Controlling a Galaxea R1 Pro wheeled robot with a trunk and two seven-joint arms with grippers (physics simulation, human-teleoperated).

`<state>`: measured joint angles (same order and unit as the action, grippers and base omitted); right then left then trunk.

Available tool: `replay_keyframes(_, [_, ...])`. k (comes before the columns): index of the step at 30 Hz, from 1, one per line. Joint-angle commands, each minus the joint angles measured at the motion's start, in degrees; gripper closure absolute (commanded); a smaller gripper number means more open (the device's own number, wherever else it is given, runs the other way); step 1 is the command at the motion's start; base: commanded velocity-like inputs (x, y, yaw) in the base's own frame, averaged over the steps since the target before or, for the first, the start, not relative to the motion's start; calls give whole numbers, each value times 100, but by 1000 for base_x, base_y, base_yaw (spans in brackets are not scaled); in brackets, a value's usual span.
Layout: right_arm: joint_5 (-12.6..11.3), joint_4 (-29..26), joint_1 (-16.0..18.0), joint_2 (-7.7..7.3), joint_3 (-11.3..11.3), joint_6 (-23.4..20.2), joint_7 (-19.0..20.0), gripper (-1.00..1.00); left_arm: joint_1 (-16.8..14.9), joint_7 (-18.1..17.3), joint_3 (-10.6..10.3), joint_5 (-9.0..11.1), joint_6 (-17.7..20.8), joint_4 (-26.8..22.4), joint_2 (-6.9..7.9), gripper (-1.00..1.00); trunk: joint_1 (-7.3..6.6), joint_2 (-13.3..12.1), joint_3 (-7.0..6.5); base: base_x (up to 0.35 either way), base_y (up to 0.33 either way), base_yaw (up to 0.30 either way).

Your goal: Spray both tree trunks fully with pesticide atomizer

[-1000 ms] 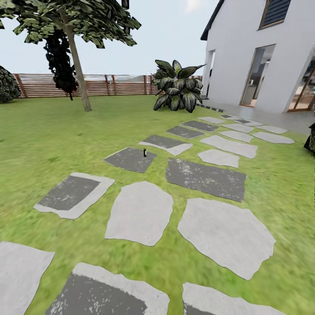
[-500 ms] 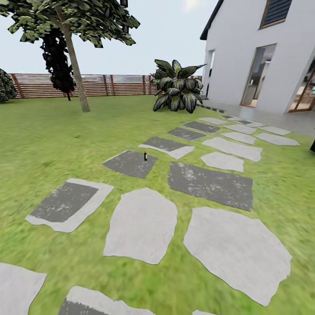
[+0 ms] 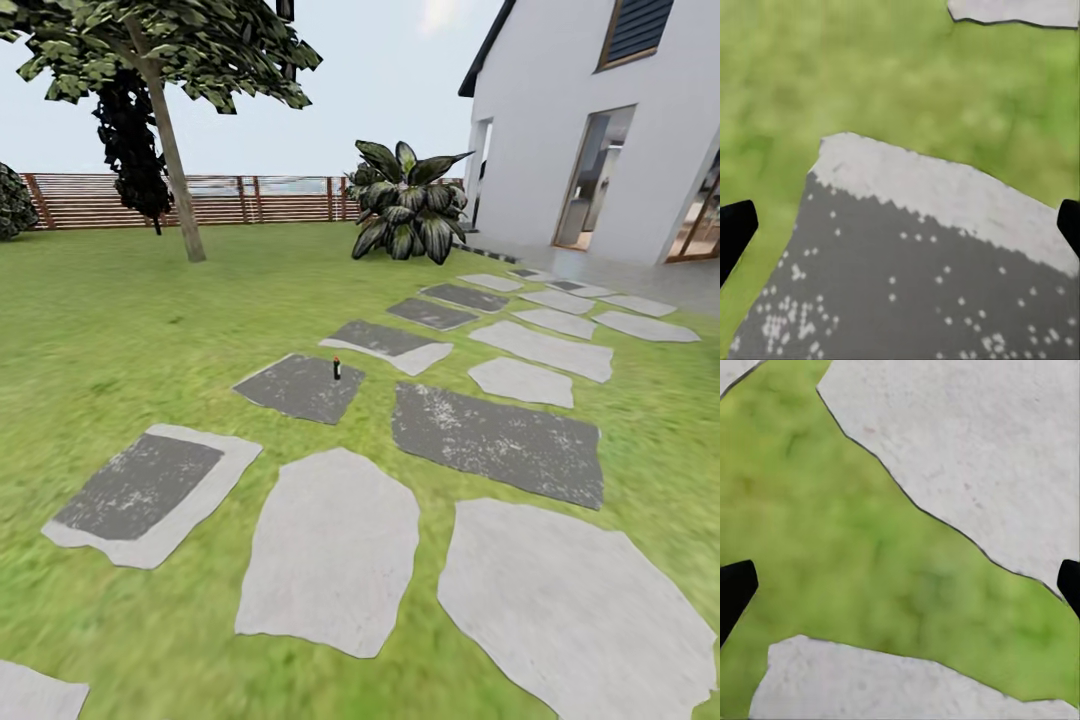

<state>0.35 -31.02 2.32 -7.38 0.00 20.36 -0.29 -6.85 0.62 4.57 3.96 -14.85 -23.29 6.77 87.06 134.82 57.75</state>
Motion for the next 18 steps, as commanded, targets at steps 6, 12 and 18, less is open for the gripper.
replay_keyframes(6, [-4, -8, 1, 0, 0, 1, -5, -100, 0, 0, 0, 0, 0, 0, 0, -100, 0, 0, 0, 331, 105, 0])
replay_keyframes(12, [-8, -9, 2, 0, 0, 3, -5, -100, 0, 0, 0, 0, 0, 0, 0, -100, 0, 0, 0, 331, 105, 0])
replay_keyframes(18, [-8, -10, 2, 0, -1, 3, -5, -100, 0, 0, 0, 0, 0, 0, 0, -100, 0, 0, 0, 331, 104, 0])
